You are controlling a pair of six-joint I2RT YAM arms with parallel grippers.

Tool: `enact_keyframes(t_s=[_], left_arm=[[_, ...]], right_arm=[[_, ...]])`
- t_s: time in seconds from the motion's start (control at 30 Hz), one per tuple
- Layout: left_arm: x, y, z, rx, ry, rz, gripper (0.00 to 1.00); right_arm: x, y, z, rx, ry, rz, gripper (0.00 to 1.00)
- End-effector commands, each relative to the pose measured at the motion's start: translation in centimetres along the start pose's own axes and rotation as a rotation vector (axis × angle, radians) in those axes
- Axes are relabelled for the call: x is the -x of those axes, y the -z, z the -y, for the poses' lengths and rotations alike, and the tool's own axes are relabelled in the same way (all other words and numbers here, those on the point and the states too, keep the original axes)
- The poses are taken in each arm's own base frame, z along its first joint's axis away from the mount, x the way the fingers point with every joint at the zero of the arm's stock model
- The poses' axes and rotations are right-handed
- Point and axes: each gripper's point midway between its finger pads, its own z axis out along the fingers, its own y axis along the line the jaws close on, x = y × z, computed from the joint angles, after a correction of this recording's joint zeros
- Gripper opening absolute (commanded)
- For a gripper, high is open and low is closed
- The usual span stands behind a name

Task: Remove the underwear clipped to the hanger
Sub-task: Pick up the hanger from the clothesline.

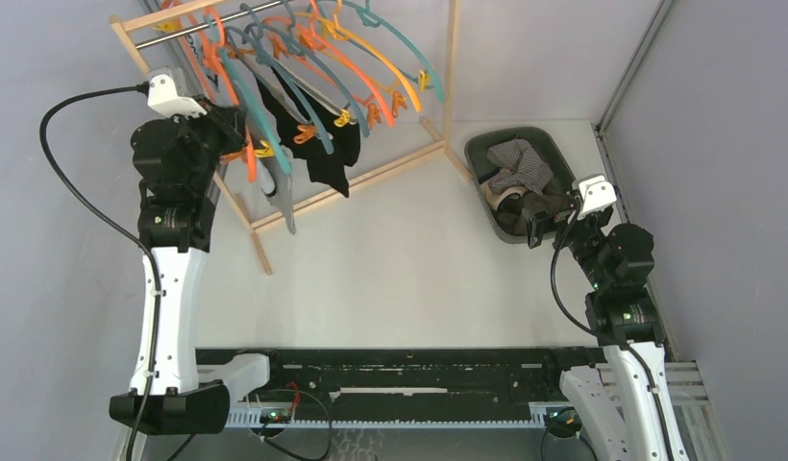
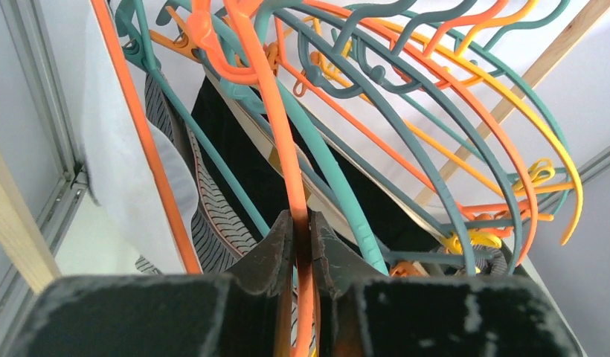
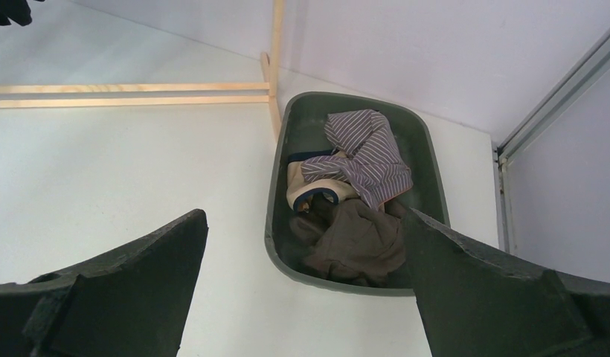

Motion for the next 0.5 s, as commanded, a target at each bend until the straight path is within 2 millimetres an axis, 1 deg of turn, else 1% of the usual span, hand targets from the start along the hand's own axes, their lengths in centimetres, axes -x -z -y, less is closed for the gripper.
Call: enact_keyframes(t_s=[0.0, 0.2, 0.47], left_arm=[[4.2, 0.8, 1.9, -0.077, 0.017, 0.198, 0.0], [4.6, 2.4, 2.3, -0.101, 0.038, 0.254, 0.0], [4.4, 3.9, 2.5, -0.11, 0.052, 0.267, 0.0]], right_arm=[[0.9, 0.1, -0.2, 0.012, 0.023, 0.037, 1.0], [1.0, 0.0, -0.4, 0.019, 0.026, 0.038, 1.0], [1.0, 0.0, -0.6, 0.025, 0.028, 0.038, 1.0]])
